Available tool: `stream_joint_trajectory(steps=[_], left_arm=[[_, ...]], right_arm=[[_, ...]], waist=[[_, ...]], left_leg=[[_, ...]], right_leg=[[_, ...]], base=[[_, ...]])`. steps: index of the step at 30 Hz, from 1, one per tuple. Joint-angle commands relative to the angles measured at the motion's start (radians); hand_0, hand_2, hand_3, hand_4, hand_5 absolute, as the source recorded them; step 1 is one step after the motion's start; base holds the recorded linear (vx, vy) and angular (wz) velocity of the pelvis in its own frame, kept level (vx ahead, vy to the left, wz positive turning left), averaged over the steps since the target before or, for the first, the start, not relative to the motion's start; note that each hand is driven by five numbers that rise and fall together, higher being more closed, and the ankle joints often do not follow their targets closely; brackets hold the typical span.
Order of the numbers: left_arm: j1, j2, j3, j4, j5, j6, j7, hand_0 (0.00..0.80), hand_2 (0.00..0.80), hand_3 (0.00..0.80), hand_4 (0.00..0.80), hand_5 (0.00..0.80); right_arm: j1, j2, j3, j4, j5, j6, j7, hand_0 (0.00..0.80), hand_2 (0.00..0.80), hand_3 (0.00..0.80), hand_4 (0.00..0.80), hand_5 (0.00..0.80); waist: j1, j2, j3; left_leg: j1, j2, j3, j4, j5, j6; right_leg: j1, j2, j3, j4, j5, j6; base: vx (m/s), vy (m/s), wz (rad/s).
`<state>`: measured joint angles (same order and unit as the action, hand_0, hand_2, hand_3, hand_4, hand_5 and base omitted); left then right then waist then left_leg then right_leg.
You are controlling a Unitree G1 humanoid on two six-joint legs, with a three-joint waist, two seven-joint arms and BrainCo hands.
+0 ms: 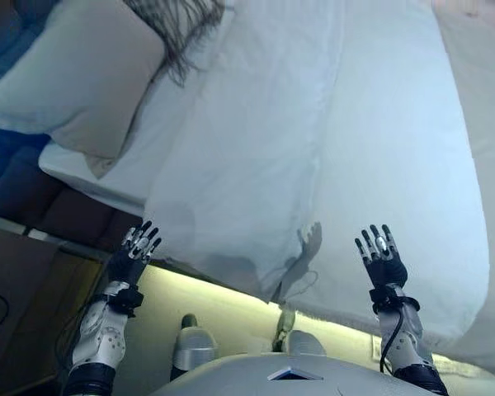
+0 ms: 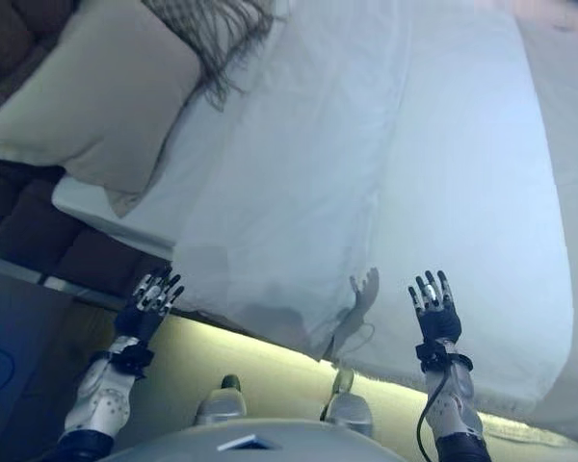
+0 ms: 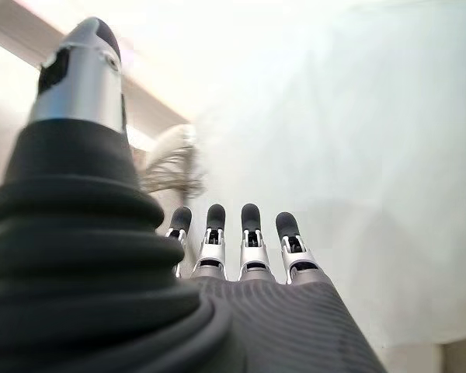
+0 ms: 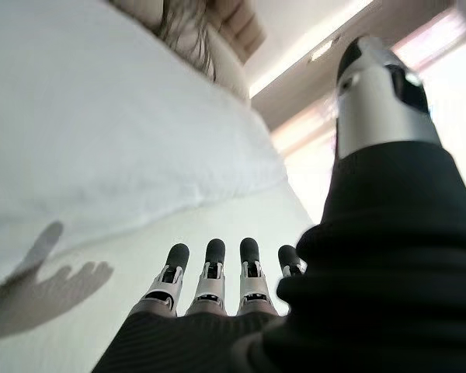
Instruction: Make the bed neatly
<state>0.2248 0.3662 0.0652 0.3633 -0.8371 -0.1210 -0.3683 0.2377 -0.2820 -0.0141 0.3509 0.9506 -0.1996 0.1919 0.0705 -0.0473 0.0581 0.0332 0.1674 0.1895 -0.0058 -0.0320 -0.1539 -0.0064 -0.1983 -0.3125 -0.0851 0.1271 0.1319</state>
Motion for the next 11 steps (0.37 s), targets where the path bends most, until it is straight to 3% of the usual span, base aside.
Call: stream_joint_trajectory(steps=[1, 11], left_arm=[[-0.027, 0.034, 0.002, -0.046, 0.048, 0.003, 0.009, 0.0, 0.0, 0.0, 0.0, 0.0], [-0.049, 0.022, -0.003, -0.021, 0.09, 0.042, 0.069, 0.0, 0.0, 0.0, 0.0, 0.0]], right_arm=[[-0.035, -0.001, 0.0, -0.052, -0.009, -0.039, -0.027, 0.0, 0.0, 0.0, 0.0, 0.0], [-0.055, 0.013, 0.013, -0.043, -0.021, -0.027, -0.063, 0.0, 0.0, 0.0, 0.0, 0.0]], waist=[[0.029, 0.001, -0.035], [0.024, 0.019, -0.077]], left_leg=[[-0.057, -0.003, -0.018, 0.023, 0.073, 0.063], [-0.027, -0.01, -0.018, 0.019, 0.07, 0.068]], right_leg=[[0.04, -0.098, -0.002, 0.089, -0.035, 0.072], [0.056, -0.093, -0.002, 0.099, -0.04, 0.06]], base=[[0.029, -0.007, 0.05], [0.012, -0.002, 0.03]])
